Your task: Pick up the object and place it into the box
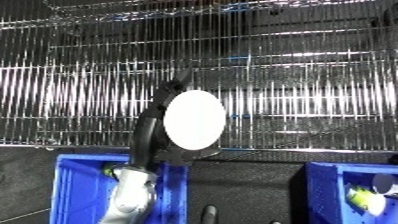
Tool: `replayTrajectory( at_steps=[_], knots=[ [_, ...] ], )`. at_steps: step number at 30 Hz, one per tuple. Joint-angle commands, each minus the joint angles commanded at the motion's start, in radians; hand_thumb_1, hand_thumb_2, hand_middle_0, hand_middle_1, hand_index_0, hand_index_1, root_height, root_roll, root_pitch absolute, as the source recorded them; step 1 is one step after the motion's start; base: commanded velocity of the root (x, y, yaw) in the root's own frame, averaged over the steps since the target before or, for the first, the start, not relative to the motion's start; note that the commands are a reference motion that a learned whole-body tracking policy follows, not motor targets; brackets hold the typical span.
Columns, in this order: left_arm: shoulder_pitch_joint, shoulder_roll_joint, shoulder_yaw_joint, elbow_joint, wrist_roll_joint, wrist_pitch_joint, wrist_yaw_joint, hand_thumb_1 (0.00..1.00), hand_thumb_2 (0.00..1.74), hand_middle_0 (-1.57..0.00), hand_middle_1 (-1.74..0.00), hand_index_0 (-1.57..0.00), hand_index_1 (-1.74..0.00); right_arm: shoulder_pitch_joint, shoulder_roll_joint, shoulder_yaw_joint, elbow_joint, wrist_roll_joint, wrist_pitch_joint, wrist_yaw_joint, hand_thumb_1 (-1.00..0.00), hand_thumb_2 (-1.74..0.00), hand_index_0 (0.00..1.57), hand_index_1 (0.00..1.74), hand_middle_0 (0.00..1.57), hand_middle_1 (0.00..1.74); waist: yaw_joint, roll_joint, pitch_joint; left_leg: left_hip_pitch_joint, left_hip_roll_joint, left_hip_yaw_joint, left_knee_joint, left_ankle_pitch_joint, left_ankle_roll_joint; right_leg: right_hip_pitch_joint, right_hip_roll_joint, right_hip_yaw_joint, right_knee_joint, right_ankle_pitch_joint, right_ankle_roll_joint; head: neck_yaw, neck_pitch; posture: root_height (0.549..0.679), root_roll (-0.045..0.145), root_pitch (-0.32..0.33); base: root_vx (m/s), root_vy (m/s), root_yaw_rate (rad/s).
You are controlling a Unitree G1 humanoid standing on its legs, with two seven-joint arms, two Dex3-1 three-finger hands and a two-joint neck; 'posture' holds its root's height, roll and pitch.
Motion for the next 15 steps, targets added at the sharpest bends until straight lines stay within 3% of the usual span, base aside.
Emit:
replayTrajectory(
  at_steps=[6,10,15],
  knots=[
    [-0.006,0.003,0.008,0.024,-0.004,0.001,0.004,0.8,1.39,-1.26,-1.39,-1.26,-1.39,0.001,0.003,0.005,-0.004,-0.003,0.001,-0.005,0.0,0.0,0.0,0.0,0.0,0.0,0.0,0.004,0.0,0.009,-0.002,0.0,-0.007,0.002,-0.0014,0.007,-0.0042,0.0,-0.003,-0.003,-0.001,-0.007,0.0,0.644,0.001,0.155,-0.004,0.002,0.01],
    [-0.001,0.0,0.017,0.038,-0.031,0.006,-0.003,0.8,1.39,-1.26,-1.39,-1.26,-1.39,-0.003,0.006,0.005,0.002,-0.005,0.006,-0.008,0.0,0.0,0.0,0.0,0.0,0.0,0.003,0.009,0.0,0.022,-0.008,-0.002,-0.015,0.004,-0.0026,0.017,-0.0061,0.0,-0.009,-0.005,-0.0023,-0.014,-0.001,0.645,0.005,0.151,-0.011,0.008,0.033],
    [0.037,-0.011,0.042,0.03,-0.19,0.016,-0.112,0.8,1.39,-1.26,-1.39,-1.26,-1.39,0.001,0.01,-0.005,0.019,-0.011,0.009,-0.008,0.0,0.0,0.0,0.0,0.0,0.0,0.015,0.023,0.0,0.051,-0.018,-0.006,-0.033,0.005,-0.0026,0.042,-0.0124,-0.002,-0.019,-0.011,-0.0047,-0.015,-0.01,0.647,0.01,0.139,-0.019,0.005,0.067]
  ],
)
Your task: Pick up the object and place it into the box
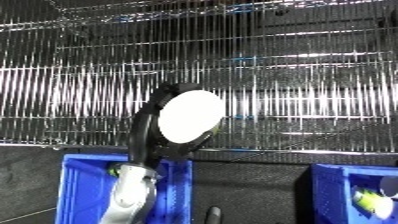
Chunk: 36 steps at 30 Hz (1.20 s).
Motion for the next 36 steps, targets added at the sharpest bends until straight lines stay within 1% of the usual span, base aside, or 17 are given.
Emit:
replayTrajectory(
  at_steps=[3,7,10,13,16,20,24,25,27,30,33,36],
  knots=[
    [0.04,-0.008,0.025,-0.023,-0.124,-0.002,-0.08,0.8,1.39,-1.26,-1.39,-1.26,-1.39,0.011,0.006,-0.013,0.019,-0.001,-0.011,0.002,0.0,0.0,0.0,0.0,0.0,0.0,0.013,0.014,0.0,0.02,-0.008,-0.004,-0.012,0.001,0.0005,0.018,-0.008,-0.005,-0.004,-0.005,-0.0015,0.009,-0.009,0.648,0.014,0.13,-0.018,-0.011,0.117],
    [0.112,-0.024,0.078,-0.088,-0.279,-0.002,-0.167,0.8,1.39,-1.26,-1.39,-1.26,-1.39,0.034,0.011,-0.041,0.033,-0.001,-0.025,-0.001,0.0,0.0,0.0,0.0,0.0,0.0,0.036,0.035,0.0,0.047,-0.023,-0.013,-0.031,0.006,0.001,0.042,-0.0221,-0.014,-0.01,-0.011,-0.0037,0.028,-0.021,0.649,0.022,0.117,-0.011,-0.026,0.166],
    [0.171,-0.032,0.123,-0.157,-0.357,-0.031,-0.199,0.8,1.39,-1.26,-1.39,-1.26,-1.39,0.054,0.012,-0.061,0.036,0.005,-0.038,-0.006,0.0,0.0,0.0,0.0,0.0,0.0,0.055,0.051,0.0,0.063,-0.034,-0.021,-0.045,0.01,0.0011,0.058,-0.0328,-0.024,-0.014,-0.018,-0.0071,0.041,-0.028,0.651,0.029,0.11,-0.013,-0.033,0.171],
    [0.229,-0.031,0.166,-0.229,-0.365,-0.076,-0.186,0.8,1.39,-1.26,-1.39,-1.26,-1.39,0.077,0.014,-0.079,0.038,0.014,-0.051,-0.009,0.0,0.0,0.0,0.0,0.0,0.0,0.075,0.063,0.0,0.071,-0.045,-0.032,-0.049,0.011,0.0019,0.07,-0.0422,-0.037,-0.011,-0.025,-0.0114,0.048,-0.036,0.651,0.034,0.104,-0.008,-0.049,0.177],
    [0.284,-0.018,0.206,-0.283,-0.306,-0.119,-0.141,0.8,1.39,-1.26,-1.39,-1.26,-1.39,0.101,0.014,-0.096,0.044,0.025,-0.061,-0.006,0.0,0.0,0.0,0.0,0.0,0.0,0.095,0.074,0.0,0.072,-0.055,-0.044,-0.046,0.01,0.003,0.078,-0.0487,-0.05,-0.005,-0.032,-0.0156,0.056,-0.031,0.651,0.037,0.098,0.004,-0.054,0.168],
    [0.349,-0.003,0.249,-0.278,-0.24,-0.145,-0.053,0.8,1.39,-1.26,-1.39,-1.26,-1.39,0.122,0.01,-0.111,0.058,0.03,-0.063,0.004,0.0,0.0,0.0,0.0,0.0,0.0,0.116,0.088,0.0,0.074,-0.067,-0.056,-0.045,0.012,0.0058,0.086,-0.052,-0.061,0.003,-0.042,-0.0207,0.042,-0.007,0.651,0.04,0.094,0.007,-0.026,0.127],
    [0.398,-0.004,0.295,-0.171,-0.271,-0.145,-0.001,0.8,1.39,-1.26,-1.39,-1.26,-1.39,0.122,0.004,-0.12,0.094,0.036,-0.064,0.025,0.0,0.0,0.0,0.0,0.0,0.0,0.125,0.1,0.0,0.072,-0.073,-0.06,-0.047,0.019,0.0074,0.09,-0.0526,-0.069,0.008,-0.052,-0.0279,-0.008,-0.003,0.651,0.043,0.092,-0.014,0.004,0.069],
    [0.407,-0.003,0.305,-0.134,-0.292,-0.145,0.0,0.8,1.39,-1.26,-1.39,-1.26,-1.39,0.121,0.003,-0.12,0.103,0.037,-0.065,0.031,0.0,0.0,0.0,0.0,0.0,0.0,0.126,0.101,0.0,0.072,-0.073,-0.059,-0.046,0.021,0.0073,0.091,-0.0522,-0.07,0.009,-0.055,-0.0296,-0.025,-0.003,0.651,0.043,0.092,-0.015,0.011,0.034],
    [0.421,0.003,0.323,-0.06,-0.323,-0.139,0.007,0.8,1.39,-1.26,-1.39,-1.26,-1.39,0.116,0.002,-0.117,0.118,0.037,-0.063,0.037,0.0,0.0,0.0,0.0,0.0,0.0,0.126,0.1,0.0,0.071,-0.072,-0.059,-0.046,0.025,0.007,0.093,-0.05,-0.071,0.009,-0.059,-0.0327,-0.092,-0.035,0.651,0.044,0.092,-0.018,0.013,0.031],
    [0.426,0.014,0.337,0.051,-0.302,-0.117,0.023,0.8,1.39,-1.26,-1.39,-1.26,-1.39,0.106,0.005,-0.109,0.137,0.055,-0.046,0.042,0.0,0.0,0.0,0.0,0.0,0.0,0.127,0.093,0.0,0.074,-0.069,-0.06,-0.055,0.035,0.0037,0.098,-0.0473,-0.071,0.01,-0.067,-0.0367,-0.186,-0.082,0.65,0.045,0.09,-0.005,-0.003,0.062],
    [0.423,0.021,0.347,0.165,-0.269,-0.073,0.02,0.8,1.39,-1.26,-1.39,-1.26,-1.39,0.111,0.012,-0.115,0.162,0.085,-0.03,0.062,0.0,0.0,0.0,0.0,0.0,0.0,0.129,0.081,0.0,0.084,-0.066,-0.064,-0.069,0.045,0.0009,0.11,-0.0476,-0.074,0.015,-0.077,-0.0392,-0.259,-0.096,0.65,0.043,0.083,0.051,-0.039,0.117],
    [0.413,0.035,0.375,0.289,-0.297,-0.013,-0.029,0.8,1.39,-1.26,-1.39,-1.26,-1.39,0.126,0.016,-0.125,0.191,0.092,-0.032,0.095,0.0,0.0,0.0,0.0,0.0,0.0,0.124,0.064,0.0,0.096,-0.058,-0.064,-0.08,0.049,0.0015,0.123,-0.045,-0.074,0.012,-0.08,-0.0403,-0.316,-0.1,0.65,0.041,0.076,0.055,-0.022,0.029]
  ],
)
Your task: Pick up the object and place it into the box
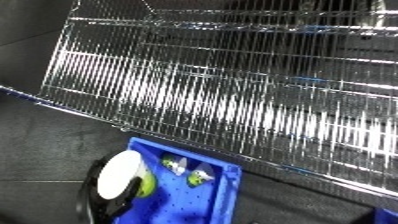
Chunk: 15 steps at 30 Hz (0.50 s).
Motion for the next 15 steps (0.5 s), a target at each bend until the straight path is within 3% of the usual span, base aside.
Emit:
replayTrajectory(
  at_steps=[5,10,15],
  knots=[
    [-0.026,0.024,0.025,0.203,-0.1,0.131,-0.146,0.8,1.39,-1.26,-1.39,-1.26,-1.39,0.011,-0.006,-0.003,0.026,-0.02,0.003,0.03,0.0,0.0,0.0,0.0,0.0,0.0,-0.016,-0.017,0.0,0.014,0.011,0.006,-0.013,0.005,0.0014,0.012,0.0087,0.011,-0.014,0.001,-0.0001,-0.049,-0.017,0.651,0.039,0.072,0.023,0.031,-0.043],
    [-0.028,0.041,0.042,0.315,-0.142,0.226,-0.252,0.55,0.96,-0.86,-0.96,-0.86,-0.96,0.015,-0.013,-0.005,0.03,-0.046,0.013,0.042,0.0,0.0,0.0,0.0,0.0,0.0,-0.03,-0.022,0.0,0.017,0.016,0.012,-0.019,0.009,0.0006,0.013,0.0142,0.022,-0.025,0.002,0.0005,-0.055,-0.044,0.651,0.039,0.072,0.006,0.054,-0.037],
    [-0.028,0.052,0.046,0.35,-0.135,0.241,-0.306,0.3,0.52,-0.47,-0.52,-0.47,-0.52,0.017,-0.015,-0.007,0.03,-0.061,0.022,0.049,0.0,0.0,0.0,0.0,0.0,0.0,-0.035,-0.025,0.0,0.022,0.017,0.015,-0.029,0.009,-0.0007,0.018,0.0161,0.026,-0.039,0.004,0.0025,-0.048,-0.049,0.652,0.037,0.073,0.0,0.032,-0.028]
  ],
)
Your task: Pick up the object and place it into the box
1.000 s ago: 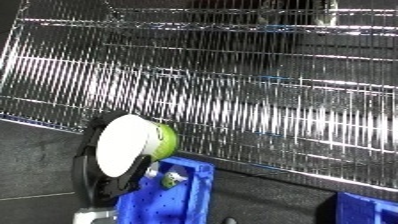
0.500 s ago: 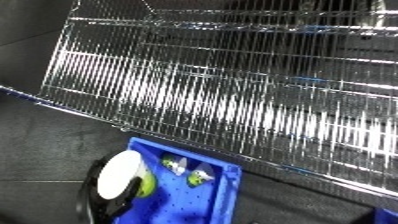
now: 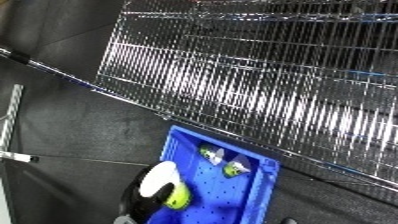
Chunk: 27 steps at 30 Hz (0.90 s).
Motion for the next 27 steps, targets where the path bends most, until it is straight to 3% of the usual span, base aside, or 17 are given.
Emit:
replayTrajectory(
  at_steps=[2,6,9,17,23,27],
  knots=[
    [-0.003,0.001,-0.003,0.004,0.01,-0.002,-0.013,0.2,0.35,-0.31,-0.35,-0.31,-0.35,0.0,-0.001,-0.001,0.002,-0.002,0.004,0.004,0.0,0.0,0.0,0.0,0.0,0.0,0.0,-0.002,0.0,0.002,0.001,0.002,-0.005,0.0,-0.0008,0.003,-0.0008,0.0,-0.007,0.001,0.0012,0.006,0.003,0.652,0.036,0.074,-0.007,0.01,-0.011],
    [-0.006,-0.003,-0.012,0.003,0.031,0.01,-0.025,0.0,0.0,0.0,0.0,0.0,0.0,0.003,0.002,-0.001,0.002,-0.006,0.009,0.012,0.0,0.0,0.0,0.0,0.0,0.0,0.001,-0.006,0.0,0.004,0.003,0.004,-0.005,-0.003,-0.0012,0.006,-0.0028,0.0,-0.013,0.006,0.0047,0.041,0.067,0.652,0.034,0.073,0.001,0.009,-0.032],
    [-0.002,-0.01,-0.021,-0.009,0.039,0.019,-0.028,0.0,0.0,0.0,0.0,0.0,0.0,0.004,0.002,0.011,-0.007,-0.002,0.011,0.01,0.0,0.0,0.0,0.0,0.0,0.0,0.001,-0.01,0.0,0.003,0.002,0.01,0.0,-0.008,0.0021,0.008,-0.0019,0.0,-0.022,0.013,0.0069,0.037,0.064,0.653,0.033,0.074,-0.017,0.017,-0.088],
    [-0.007,-0.04,-0.065,-0.02,0.079,0.022,-0.039,0.0,0.0,0.0,0.0,0.0,0.0,-0.008,0.004,0.011,-0.014,0.002,0.022,0.0,0.0,0.0,0.0,0.0,0.0,0.0,0.002,-0.008,0.0,-0.001,-0.002,0.011,-0.009,-0.006,0.0024,0.006,-0.0031,-0.001,-0.036,0.02,0.0106,0.057,0.035,0.654,0.031,0.079,-0.02,0.0,-0.02],
    [-0.011,-0.059,-0.105,-0.021,0.137,0.125,-0.073,0.0,0.0,0.0,0.0,0.0,0.0,-0.014,0.008,0.009,-0.019,-0.002,0.021,-0.006,0.0,0.0,0.0,0.0,0.0,0.0,-0.004,-0.002,0.0,0.0,-0.001,0.016,-0.015,-0.004,0.0032,0.001,-0.0058,0.001,-0.041,0.026,0.016,0.074,0.038,0.654,0.029,0.083,-0.021,-0.004,-0.026],
    [-0.02,-0.054,-0.128,-0.02,0.194,0.138,-0.082,0.0,0.0,0.0,0.0,0.0,0.0,-0.021,0.006,0.008,-0.025,-0.004,0.023,-0.005,0.0,0.0,0.0,0.0,0.0,0.0,-0.014,0.002,0.0,0.007,0.004,0.025,-0.022,-0.001,0.0021,0.003,-0.0059,0.005,-0.052,0.034,0.0215,0.103,0.012,0.654,0.028,0.083,-0.025,-0.009,-0.078]
  ],
)
